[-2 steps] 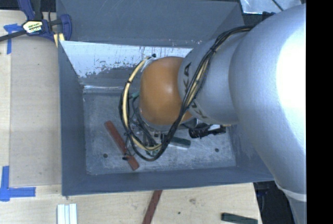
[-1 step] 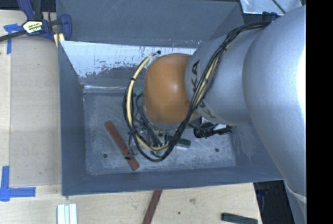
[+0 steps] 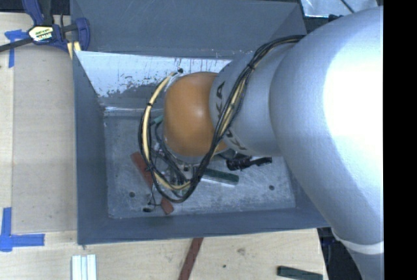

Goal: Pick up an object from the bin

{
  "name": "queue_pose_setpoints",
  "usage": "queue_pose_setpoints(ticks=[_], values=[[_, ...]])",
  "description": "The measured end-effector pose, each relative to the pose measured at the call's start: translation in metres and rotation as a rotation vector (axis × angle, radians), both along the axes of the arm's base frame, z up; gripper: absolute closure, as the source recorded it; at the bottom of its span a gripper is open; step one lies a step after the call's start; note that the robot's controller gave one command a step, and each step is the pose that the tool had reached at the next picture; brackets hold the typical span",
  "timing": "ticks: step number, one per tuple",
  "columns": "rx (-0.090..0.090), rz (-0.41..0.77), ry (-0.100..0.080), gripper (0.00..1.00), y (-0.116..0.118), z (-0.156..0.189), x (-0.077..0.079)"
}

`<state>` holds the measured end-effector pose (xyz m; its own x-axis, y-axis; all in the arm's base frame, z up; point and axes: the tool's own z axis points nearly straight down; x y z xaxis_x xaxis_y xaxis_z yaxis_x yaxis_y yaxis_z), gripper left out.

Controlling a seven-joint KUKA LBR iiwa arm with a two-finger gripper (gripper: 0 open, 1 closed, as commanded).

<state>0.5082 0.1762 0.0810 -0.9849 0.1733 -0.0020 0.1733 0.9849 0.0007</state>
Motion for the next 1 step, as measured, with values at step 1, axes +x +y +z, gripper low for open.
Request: queue_pose_setpoints(ticks=[1], values=[[0.000,0.000,0.000,0.00,-0.0002,0.0000,0.0001]])
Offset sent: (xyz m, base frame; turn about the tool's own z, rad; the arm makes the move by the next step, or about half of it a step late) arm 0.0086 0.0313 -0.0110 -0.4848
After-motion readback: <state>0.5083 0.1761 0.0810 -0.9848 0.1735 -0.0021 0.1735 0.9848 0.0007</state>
